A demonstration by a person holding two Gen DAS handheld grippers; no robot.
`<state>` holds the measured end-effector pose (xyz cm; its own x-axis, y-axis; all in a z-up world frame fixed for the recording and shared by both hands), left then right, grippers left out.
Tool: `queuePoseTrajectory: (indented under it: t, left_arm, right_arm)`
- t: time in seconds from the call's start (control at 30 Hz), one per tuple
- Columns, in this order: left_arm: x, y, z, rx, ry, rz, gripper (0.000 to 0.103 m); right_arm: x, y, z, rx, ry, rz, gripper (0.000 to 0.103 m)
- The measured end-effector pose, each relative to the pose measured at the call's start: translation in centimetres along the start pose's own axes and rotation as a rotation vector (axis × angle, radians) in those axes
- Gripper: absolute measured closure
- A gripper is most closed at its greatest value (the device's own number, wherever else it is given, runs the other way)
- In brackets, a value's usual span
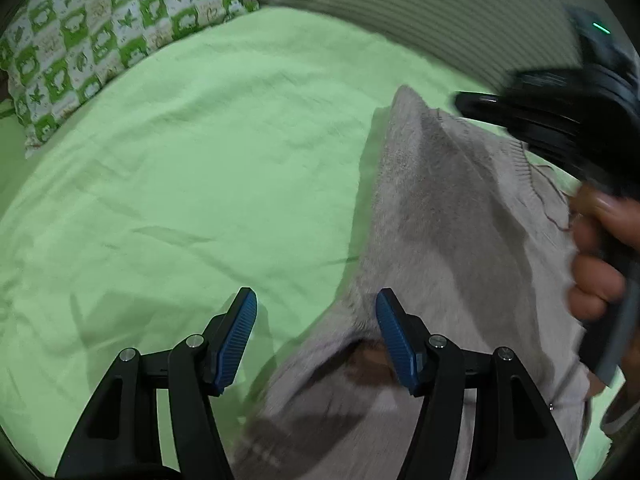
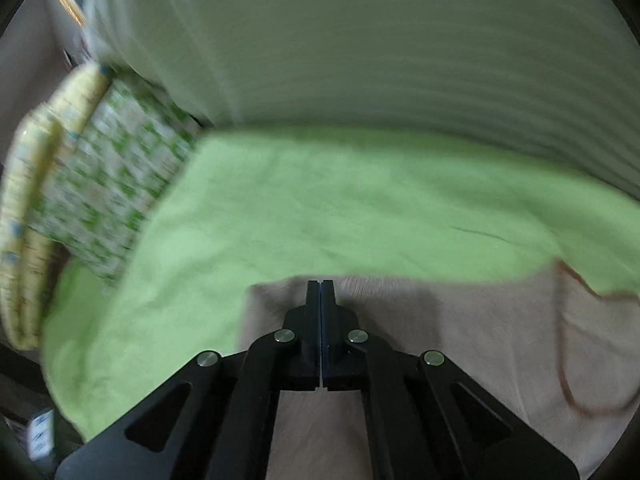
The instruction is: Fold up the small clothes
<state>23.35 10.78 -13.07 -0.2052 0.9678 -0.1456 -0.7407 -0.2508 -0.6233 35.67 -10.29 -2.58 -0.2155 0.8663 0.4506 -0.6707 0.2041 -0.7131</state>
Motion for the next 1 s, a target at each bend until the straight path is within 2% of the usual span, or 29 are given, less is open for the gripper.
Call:
queuePoseTrajectory:
  t: [0.07,0.1,0.17,0.2,0.23,0.47,0.7,0.87,1.0]
  left_arm:
    - [0.3,0.4,0.8,0.016,0.021,0.006,0.041]
    - [0.8,0.9,1.4,0.030,0.027,0.007,0.041]
    - [1.9,2.3,2.9,0.049,0.047,0.002,0.041]
    - [2.4,3.0,3.6,0.058,0.052,0.001,0.041]
    - [3.1,4.0,4.4,0.074,0.055,-0.004,0.041]
    - [5.3,11.0,8.3,0.169,0.070,-0.070,0.040]
    - [7.0,17.3,12.4,0.206,0.091,-0.120,0.033]
    - [7.9,19.8,14.5,0.222,0.120,-0.127,0.033]
    - [8.0,20.6,15.3,0.229,0.130,-0.129,0.032]
  right_arm:
    - [0.0,1.0,3.4,-0.022,-0.018,-0.026,0.098]
    - [-0.3,2.0,5.3,-0.023,-0.026,-0.041,0.093]
    - [-0.7,4.3,8.7,-0.033,-0.016,-0.062,0.079]
    - [-1.0,5.7,10.6,-0.041,-0.003,-0.078,0.067]
    - [-1.4,7.1,12.4,-0.054,0.005,-0.096,0.064]
    - [-4.1,17.1,22.3,-0.030,0.164,-0.180,0.064]
    - [-7.2,24.4,32.1,-0.087,0.334,-0.310,0.064]
    - [-8.7,29.2,36.8,-0.101,0.420,-0.388,0.064]
    - [-9.3,32.6,39.2,-0.106,0.460,-0.442,0.064]
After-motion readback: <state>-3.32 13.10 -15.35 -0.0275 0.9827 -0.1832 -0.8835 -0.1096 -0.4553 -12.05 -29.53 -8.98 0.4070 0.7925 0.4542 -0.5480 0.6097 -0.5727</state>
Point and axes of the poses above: each gripper's, at about its wrist camera, not at the fingertips, and z roughly against the way its jaws point, x to its left, y to its underside, the point moved 1 cm from there along -z, roughly the way its jaws point, and after that the axes turned 12 degrees about -x, right-handed, at the moved point
